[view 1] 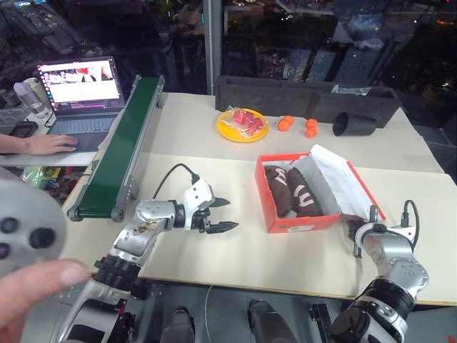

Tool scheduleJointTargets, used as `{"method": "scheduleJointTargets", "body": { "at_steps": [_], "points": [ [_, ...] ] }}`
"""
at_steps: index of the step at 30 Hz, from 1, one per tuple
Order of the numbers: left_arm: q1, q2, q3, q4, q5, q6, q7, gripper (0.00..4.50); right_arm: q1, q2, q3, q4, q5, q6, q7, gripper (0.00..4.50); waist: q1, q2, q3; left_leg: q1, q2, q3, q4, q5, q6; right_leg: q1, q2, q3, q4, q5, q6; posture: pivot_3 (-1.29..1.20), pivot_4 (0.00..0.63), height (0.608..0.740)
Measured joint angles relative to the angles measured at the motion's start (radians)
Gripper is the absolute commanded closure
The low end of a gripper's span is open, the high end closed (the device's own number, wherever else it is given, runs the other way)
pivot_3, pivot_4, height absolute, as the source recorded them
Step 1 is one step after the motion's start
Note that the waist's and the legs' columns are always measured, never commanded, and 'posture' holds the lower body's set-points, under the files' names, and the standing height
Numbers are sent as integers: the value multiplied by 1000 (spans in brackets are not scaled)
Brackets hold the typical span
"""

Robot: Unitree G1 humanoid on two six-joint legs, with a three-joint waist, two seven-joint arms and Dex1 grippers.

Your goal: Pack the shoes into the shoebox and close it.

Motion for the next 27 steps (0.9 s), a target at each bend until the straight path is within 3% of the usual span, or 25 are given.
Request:
{"method": "scheduleJointTargets", "body": {
  "at_steps": [3,10,15,18,25,27],
  "points": [
    [-6,0,0,2,0,0,-4,916,3,15,79,-120,-27,-100,191,4442,-6,9,5,0,0,0,-1,0,0,-1,0,0,2,0,1,0,150,740],
    [-8,0,0,3,8,0,-11,916,29,7,240,-445,37,-160,489,4442,-12,10,5,-1,0,0,-3,0,0,-1,0,0,3,-1,5,0,150,740],
    [-14,1,0,4,16,0,-11,916,112,-192,481,-612,68,16,663,4442,-7,9,5,-1,0,0,-1,0,0,-1,0,0,3,-4,1,0,150,740],
    [-14,0,0,4,19,0,-10,916,109,-306,602,-588,-6,99,687,4442,0,8,5,-1,0,0,0,0,0,-1,0,0,3,-3,1,0,150,740],
    [-10,0,4,2,20,2,-4,916,-30,-354,737,-430,-225,123,663,4442,12,8,5,-2,0,0,0,0,0,-2,0,1,2,-3,1,0,150,740],
    [-4,-2,6,-5,20,5,7,916,-98,-349,795,-303,-323,139,641,4442,11,8,5,-2,0,0,0,0,0,-1,0,1,2,-3,1,0,150,740]
  ]
}}
